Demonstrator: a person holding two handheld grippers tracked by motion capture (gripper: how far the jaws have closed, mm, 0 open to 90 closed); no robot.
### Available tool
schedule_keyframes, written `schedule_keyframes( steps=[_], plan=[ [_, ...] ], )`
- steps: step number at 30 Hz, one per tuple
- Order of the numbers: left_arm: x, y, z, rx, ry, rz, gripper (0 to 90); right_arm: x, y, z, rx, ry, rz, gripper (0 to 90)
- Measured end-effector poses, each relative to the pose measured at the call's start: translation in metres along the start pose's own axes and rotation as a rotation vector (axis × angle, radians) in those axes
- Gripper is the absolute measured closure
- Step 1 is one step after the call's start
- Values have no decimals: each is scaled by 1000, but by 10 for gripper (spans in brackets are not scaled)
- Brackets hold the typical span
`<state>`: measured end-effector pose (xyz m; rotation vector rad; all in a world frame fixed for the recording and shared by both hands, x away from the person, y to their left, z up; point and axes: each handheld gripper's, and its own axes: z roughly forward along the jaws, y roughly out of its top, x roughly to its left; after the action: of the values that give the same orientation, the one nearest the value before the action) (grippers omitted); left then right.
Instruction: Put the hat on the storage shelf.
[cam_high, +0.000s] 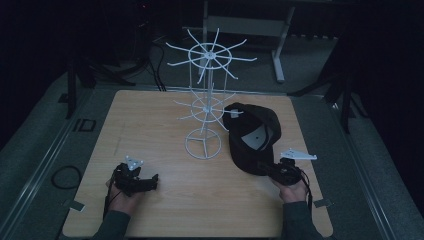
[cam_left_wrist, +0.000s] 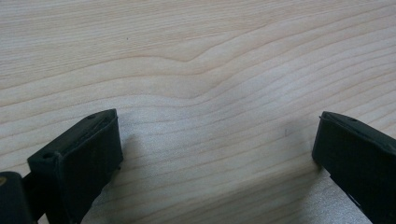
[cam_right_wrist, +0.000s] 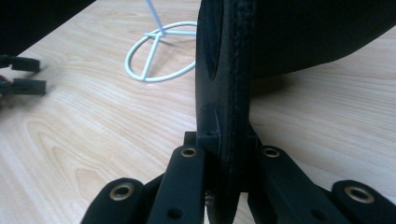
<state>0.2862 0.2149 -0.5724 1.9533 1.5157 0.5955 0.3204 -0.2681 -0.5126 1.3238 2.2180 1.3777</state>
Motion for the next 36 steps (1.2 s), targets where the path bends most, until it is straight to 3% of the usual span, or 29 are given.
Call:
schedule_keyframes(
  steps=[10, 36],
  plan=[
    [0, 0, 0, -1, -1, -1, 15, -17, 19, 3, -22, -92, 14, 865],
    [0, 0, 0, -2, -1, -2, 15, -24, 61, 35, -62, -147, -35, 865]
  ],
)
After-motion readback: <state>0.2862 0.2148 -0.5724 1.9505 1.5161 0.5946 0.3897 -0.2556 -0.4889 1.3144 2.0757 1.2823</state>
